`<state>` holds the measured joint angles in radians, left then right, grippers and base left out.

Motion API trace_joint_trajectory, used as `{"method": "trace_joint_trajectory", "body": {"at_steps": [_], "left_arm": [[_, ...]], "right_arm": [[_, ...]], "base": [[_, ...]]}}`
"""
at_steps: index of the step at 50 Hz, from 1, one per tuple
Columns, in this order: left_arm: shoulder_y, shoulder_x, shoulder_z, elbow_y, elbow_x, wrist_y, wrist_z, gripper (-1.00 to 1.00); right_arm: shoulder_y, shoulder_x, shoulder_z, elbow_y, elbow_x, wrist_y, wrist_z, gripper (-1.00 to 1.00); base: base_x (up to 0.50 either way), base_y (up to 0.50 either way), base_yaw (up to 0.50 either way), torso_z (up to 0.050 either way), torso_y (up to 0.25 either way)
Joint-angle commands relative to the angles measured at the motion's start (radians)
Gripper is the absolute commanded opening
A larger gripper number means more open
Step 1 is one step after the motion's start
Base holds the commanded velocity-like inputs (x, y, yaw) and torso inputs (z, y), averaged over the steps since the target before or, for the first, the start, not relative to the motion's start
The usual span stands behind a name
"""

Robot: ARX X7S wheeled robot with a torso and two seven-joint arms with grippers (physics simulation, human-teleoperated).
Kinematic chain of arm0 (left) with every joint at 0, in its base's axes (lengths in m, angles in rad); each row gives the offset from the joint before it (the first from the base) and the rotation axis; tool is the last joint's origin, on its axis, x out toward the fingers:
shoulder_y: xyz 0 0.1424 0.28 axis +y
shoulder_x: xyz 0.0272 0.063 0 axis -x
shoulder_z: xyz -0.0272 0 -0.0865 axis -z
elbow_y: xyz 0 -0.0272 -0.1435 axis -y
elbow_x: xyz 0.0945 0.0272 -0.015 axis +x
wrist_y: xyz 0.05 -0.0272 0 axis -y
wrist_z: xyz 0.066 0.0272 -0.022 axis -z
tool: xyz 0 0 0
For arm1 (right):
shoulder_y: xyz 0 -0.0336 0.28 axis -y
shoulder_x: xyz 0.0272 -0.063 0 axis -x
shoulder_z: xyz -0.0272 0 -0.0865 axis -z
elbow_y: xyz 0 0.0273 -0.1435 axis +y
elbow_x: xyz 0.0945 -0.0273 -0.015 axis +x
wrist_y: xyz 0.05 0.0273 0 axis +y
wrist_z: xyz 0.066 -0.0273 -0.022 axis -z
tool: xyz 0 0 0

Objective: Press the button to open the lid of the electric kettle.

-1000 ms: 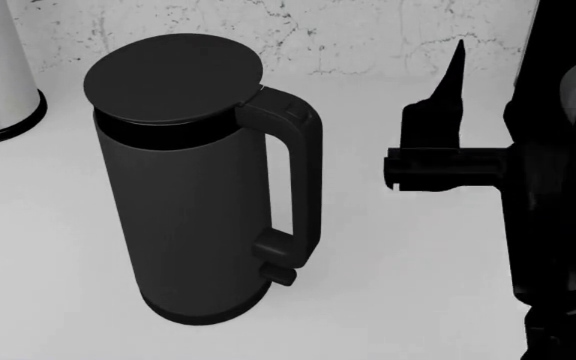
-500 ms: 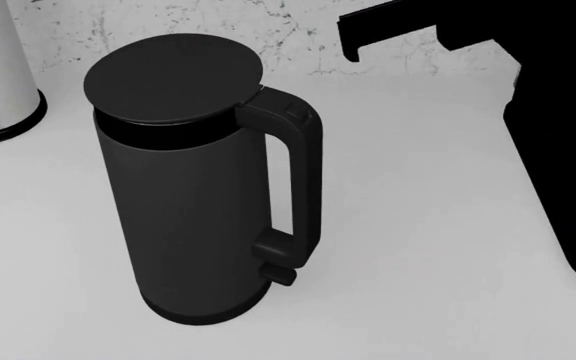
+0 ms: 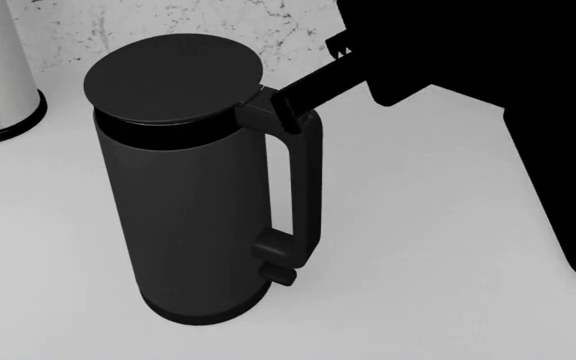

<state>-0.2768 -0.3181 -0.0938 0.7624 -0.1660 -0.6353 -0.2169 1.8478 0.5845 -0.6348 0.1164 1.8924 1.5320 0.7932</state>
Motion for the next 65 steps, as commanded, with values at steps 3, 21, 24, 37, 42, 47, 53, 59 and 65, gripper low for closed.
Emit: {"method": "trace_joint_trajectory", "body": {"at_steps": [3, 21, 24, 37, 42, 47, 53, 59, 65], "left_arm": [[-0.001, -0.007, 0.008, 0.005, -0.003, -0.006, -0.003, 1.00], [0.003, -0.014, 0.021, -0.017, 0.002, 0.015, -0.006, 1.00], [0.004, -0.015, 0.027, -0.015, 0.004, 0.014, -0.008, 1.00], [0.008, -0.021, 0.029, -0.012, 0.004, 0.012, -0.014, 1.00], [0.007, -0.022, 0.029, -0.020, 0.003, 0.018, -0.014, 1.00], [0.008, -0.024, 0.027, -0.021, 0.000, 0.018, -0.015, 1.00], [0.006, -0.025, 0.031, -0.024, 0.001, 0.018, -0.018, 1.00], [0.006, -0.027, 0.034, -0.022, 0.001, 0.017, -0.021, 1.00], [0.009, -0.030, 0.026, -0.017, -0.004, 0.015, -0.022, 1.00]], "right_arm": [[0.020, -0.022, -0.087, 0.006, -0.069, 0.000, -0.147, -1.00], [0.035, -0.090, -0.210, 0.057, -0.262, -0.044, -0.375, -1.00], [0.033, -0.094, -0.229, 0.057, -0.281, -0.045, -0.408, -1.00], [0.013, -0.085, -0.280, 0.043, -0.325, -0.069, -0.465, -1.00], [0.014, -0.093, -0.303, 0.059, -0.359, -0.085, -0.500, -1.00], [0.008, -0.102, -0.323, 0.067, -0.386, -0.104, -0.531, -1.00], [0.013, -0.101, -0.335, 0.079, -0.401, -0.114, -0.545, -1.00], [-0.003, -0.100, -0.347, 0.079, -0.412, -0.130, -0.550, -1.00], [0.000, -0.111, -0.351, 0.066, -0.398, -0.127, -0.542, -1.00]], "base": [[0.00, 0.00, 0.00, 0.000, 0.000], [0.00, 0.00, 0.00, 0.000, 0.000], [0.00, 0.00, 0.00, 0.000, 0.000], [0.00, 0.00, 0.00, 0.000, 0.000], [0.00, 0.00, 0.00, 0.000, 0.000], [0.00, 0.00, 0.00, 0.000, 0.000], [0.00, 0.00, 0.00, 0.000, 0.000], [0.00, 0.00, 0.00, 0.000, 0.000], [0.00, 0.00, 0.00, 0.000, 0.000]]}}
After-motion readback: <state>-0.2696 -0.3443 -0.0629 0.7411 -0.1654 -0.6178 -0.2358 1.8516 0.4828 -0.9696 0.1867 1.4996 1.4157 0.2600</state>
